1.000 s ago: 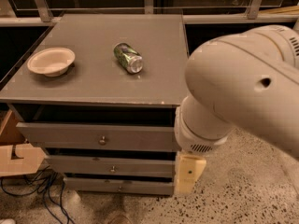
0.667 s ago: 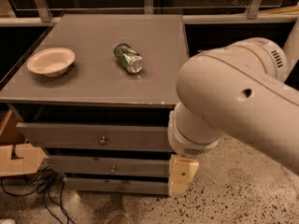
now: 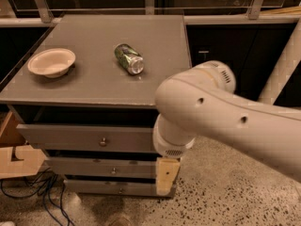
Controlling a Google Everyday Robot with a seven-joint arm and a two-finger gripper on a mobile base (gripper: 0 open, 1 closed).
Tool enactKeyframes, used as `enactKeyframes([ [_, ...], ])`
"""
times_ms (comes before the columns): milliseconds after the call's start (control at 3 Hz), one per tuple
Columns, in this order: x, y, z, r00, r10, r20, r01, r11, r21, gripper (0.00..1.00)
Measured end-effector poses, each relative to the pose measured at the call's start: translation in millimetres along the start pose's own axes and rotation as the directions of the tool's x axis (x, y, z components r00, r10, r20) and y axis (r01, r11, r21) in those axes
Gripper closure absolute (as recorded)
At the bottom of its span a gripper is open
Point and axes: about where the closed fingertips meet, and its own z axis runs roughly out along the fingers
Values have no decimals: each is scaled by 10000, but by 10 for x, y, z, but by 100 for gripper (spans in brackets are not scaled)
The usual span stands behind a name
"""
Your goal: Open top drawer
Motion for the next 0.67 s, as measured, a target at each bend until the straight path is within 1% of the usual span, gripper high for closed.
enactKeyframes([
  [333,-133,193,232,9986,-503,-135,492,9963,-709,0],
  [667,-281,272,628,9919,-1130,-580,1066,9890,-1028,0],
])
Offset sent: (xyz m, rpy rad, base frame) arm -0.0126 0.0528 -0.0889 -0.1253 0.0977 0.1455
